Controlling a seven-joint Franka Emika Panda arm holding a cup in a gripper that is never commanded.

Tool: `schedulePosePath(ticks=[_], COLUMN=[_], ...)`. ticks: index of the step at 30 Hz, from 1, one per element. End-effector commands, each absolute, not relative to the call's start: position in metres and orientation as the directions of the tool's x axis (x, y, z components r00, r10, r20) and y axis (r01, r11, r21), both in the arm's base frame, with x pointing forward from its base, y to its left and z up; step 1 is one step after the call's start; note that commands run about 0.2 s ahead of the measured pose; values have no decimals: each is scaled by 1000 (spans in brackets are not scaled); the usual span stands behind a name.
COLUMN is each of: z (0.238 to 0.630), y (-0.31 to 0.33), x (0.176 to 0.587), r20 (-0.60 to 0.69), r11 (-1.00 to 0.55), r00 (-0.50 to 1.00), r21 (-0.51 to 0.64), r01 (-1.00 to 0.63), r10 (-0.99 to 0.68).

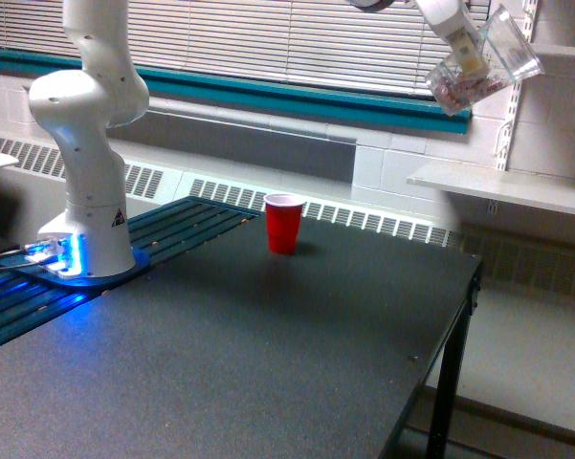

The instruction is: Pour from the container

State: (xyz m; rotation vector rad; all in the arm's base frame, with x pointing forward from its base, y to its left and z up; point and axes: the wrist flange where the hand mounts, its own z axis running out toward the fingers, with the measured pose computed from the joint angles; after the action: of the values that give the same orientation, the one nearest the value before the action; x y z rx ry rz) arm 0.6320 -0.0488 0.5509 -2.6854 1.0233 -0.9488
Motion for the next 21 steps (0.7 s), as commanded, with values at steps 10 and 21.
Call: schedulePosePath(ticks=[10,21], z=[547,541], y=[-40,-7], x=[630,622], r20=[525,542], r11=[-782,-826], r00=[592,631], r21=[-290,-275], r01=[-551,-492], r10=[-612,-555])
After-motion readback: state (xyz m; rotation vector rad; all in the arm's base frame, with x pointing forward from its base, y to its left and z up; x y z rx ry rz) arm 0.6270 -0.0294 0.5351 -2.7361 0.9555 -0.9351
